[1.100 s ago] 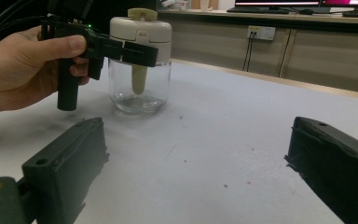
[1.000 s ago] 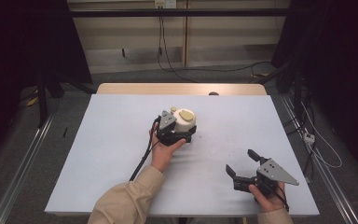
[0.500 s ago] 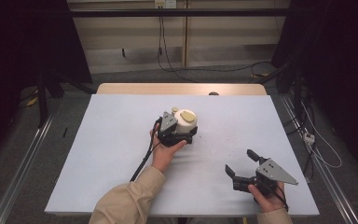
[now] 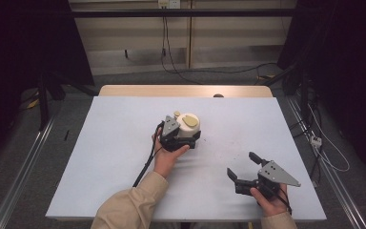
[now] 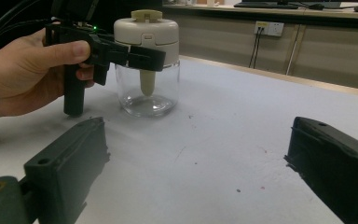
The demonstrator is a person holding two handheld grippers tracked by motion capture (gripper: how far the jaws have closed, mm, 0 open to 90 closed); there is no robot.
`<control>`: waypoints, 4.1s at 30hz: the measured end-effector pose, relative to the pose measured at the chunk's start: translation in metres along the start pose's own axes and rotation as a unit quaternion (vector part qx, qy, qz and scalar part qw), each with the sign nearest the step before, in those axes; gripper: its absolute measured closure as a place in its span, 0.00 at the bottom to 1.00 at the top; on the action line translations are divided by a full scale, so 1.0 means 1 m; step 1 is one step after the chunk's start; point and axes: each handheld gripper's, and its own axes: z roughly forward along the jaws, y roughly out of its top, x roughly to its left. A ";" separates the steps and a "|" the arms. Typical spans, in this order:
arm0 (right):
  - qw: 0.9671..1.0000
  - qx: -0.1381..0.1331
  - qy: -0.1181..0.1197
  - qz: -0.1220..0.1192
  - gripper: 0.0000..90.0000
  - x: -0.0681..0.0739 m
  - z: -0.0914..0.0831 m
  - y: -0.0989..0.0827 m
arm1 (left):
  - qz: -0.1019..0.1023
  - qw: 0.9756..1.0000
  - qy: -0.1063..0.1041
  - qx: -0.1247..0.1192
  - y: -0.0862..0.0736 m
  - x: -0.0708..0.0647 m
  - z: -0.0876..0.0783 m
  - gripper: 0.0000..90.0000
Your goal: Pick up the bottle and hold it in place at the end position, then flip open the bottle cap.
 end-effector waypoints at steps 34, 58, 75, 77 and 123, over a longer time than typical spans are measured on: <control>1.000 0.022 -0.002 0.016 0.06 0.002 0.026 0.013 | 0.002 1.000 0.001 -0.006 -0.003 0.000 -0.002 0.07; 0.997 0.037 0.032 0.057 0.24 0.014 0.067 0.044 | 0.003 1.000 0.003 -0.002 -0.003 -0.001 -0.003 0.07; 0.995 0.063 0.057 0.046 0.61 0.024 0.087 0.052 | 0.003 1.000 0.004 0.000 -0.002 -0.001 -0.003 0.07; 0.995 0.065 0.059 0.046 0.66 0.024 0.089 0.053 | 0.003 1.000 0.004 0.000 -0.002 -0.001 -0.003 0.07; 0.991 0.093 0.082 0.043 1.00 0.023 0.120 0.082 | 0.003 1.000 0.003 0.003 -0.002 -0.001 -0.003 0.07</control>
